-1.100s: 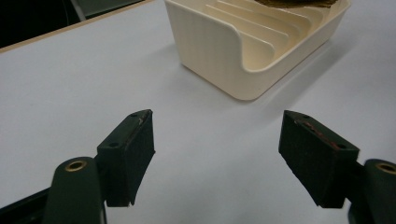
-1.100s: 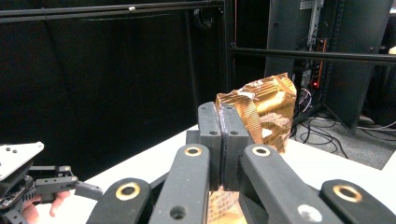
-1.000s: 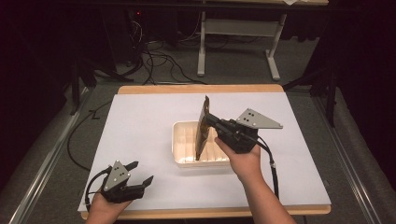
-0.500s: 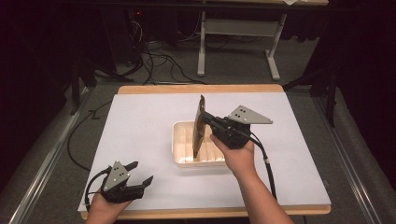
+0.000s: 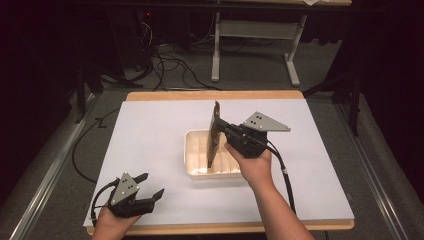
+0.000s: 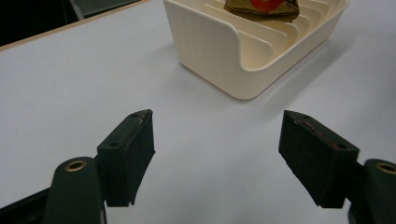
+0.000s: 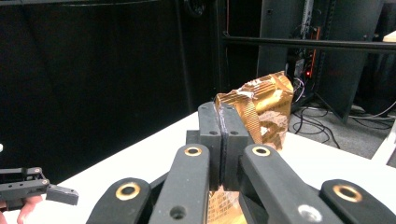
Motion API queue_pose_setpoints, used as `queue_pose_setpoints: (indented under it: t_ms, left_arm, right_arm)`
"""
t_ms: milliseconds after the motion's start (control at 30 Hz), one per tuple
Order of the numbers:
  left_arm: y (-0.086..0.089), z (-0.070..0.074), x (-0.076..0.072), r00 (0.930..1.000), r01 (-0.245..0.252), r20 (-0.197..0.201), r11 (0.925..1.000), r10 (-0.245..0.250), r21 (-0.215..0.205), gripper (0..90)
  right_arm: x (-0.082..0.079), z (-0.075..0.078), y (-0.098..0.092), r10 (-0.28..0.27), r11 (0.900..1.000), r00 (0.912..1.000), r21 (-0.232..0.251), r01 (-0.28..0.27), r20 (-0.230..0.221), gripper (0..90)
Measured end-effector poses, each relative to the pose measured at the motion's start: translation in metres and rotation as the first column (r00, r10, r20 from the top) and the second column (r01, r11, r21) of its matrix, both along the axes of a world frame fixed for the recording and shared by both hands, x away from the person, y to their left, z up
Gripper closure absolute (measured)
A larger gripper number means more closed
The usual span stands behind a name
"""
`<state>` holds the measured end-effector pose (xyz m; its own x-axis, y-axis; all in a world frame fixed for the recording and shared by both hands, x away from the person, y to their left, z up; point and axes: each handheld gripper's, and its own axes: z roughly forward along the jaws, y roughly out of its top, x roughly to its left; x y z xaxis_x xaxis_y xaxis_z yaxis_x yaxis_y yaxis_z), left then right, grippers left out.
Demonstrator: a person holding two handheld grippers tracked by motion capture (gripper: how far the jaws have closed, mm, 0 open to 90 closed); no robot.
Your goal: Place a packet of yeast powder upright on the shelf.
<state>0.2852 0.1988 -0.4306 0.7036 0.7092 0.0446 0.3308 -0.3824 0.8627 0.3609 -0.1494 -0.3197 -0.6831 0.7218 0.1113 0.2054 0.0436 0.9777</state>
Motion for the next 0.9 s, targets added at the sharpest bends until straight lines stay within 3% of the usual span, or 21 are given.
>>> queue_pose_setpoints:
  t_ms: [900]
  left_arm:
    - [0.0, 0.0, 0.0, 1.0, 0.004, -0.001, 1.0, -0.004, 0.0, 27.0]
  right_arm:
    - [0.007, -0.021, 0.01, 0.0, 0.999, 0.9991, -0.036, -0.001, -0.044, 90.0]
